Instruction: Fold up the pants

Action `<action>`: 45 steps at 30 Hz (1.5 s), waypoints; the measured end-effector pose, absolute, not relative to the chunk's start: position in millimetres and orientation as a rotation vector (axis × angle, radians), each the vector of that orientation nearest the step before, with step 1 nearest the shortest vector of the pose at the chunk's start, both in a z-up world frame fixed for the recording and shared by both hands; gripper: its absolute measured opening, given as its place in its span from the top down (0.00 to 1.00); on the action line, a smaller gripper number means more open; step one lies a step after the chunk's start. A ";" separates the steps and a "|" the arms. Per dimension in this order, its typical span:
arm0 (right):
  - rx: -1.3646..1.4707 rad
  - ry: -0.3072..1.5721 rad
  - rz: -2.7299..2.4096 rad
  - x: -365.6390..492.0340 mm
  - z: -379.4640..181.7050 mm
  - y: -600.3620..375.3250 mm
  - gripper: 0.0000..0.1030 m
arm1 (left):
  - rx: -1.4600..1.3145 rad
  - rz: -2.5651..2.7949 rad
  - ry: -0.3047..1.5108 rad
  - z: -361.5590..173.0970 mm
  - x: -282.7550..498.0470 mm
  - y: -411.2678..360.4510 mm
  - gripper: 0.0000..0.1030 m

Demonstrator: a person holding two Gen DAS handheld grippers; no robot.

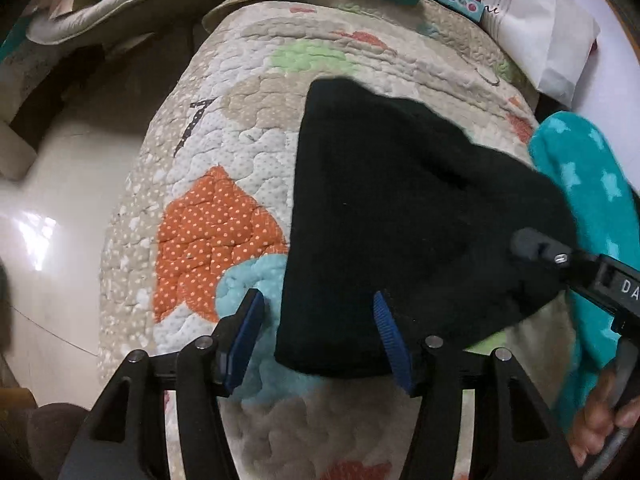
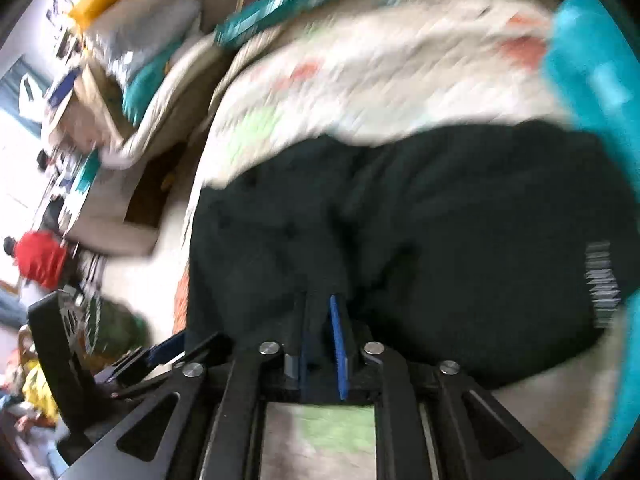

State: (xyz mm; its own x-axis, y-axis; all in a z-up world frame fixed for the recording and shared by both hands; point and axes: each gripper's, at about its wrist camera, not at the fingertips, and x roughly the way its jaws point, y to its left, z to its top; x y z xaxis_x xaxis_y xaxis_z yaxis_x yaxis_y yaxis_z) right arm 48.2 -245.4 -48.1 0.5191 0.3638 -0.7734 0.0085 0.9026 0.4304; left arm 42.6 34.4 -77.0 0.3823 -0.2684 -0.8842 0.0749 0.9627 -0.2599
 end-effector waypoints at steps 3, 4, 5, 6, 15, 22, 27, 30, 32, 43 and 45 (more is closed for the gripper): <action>0.509 0.894 0.055 22.0 -36.9 -292.6 0.33 | -0.183 -0.248 1.097 -46.4 44.0 32.9 0.45; 0.548 0.874 0.006 15.1 -38.1 -305.8 0.33 | -0.159 -0.257 1.072 -35.1 45.1 29.8 0.45; 0.582 0.868 -0.037 8.3 -41.5 -318.1 0.33 | -0.141 -0.268 1.056 -26.2 46.9 25.9 0.45; 0.595 0.869 -0.051 6.7 -42.1 -321.2 0.33 | -0.125 -0.286 1.043 -16.6 50.3 20.1 0.45; 0.726 0.970 -0.102 -0.6 -85.8 -338.4 0.33 | 0.024 -0.375 1.101 -13.4 91.2 -54.6 0.44; 0.824 0.939 -0.131 1.0 -100.4 -362.2 0.33 | 0.088 -0.513 1.150 -21.4 131.0 -147.4 0.44; 0.829 0.903 -0.138 9.5 -101.0 -359.8 0.32 | 0.169 -0.639 1.196 -29.4 153.3 -235.7 0.45; 0.845 0.894 -0.135 16.1 -102.2 -358.8 0.32 | 0.305 -0.736 1.220 -40.3 155.4 -292.5 0.44; 0.846 0.896 -0.135 18.7 -102.8 -359.0 0.34 | 0.438 -0.755 1.245 -56.3 156.2 -324.3 0.38; 0.845 0.907 -0.068 23.3 -95.4 -367.5 0.71 | 0.491 -0.754 1.243 -52.2 153.1 -322.5 0.84; 0.760 0.873 -0.040 22.2 -79.1 -356.9 0.75 | 0.460 -0.756 1.199 -36.1 145.6 -309.8 0.85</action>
State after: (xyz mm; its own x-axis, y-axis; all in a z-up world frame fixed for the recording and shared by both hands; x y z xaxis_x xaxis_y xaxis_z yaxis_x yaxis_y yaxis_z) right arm 22.2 -356.9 -79.1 0.6587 0.2643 -0.7045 0.3282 0.7416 0.5851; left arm 145.6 -309.8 -36.1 0.1682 -0.2768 -0.9461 0.7340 0.6758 -0.0672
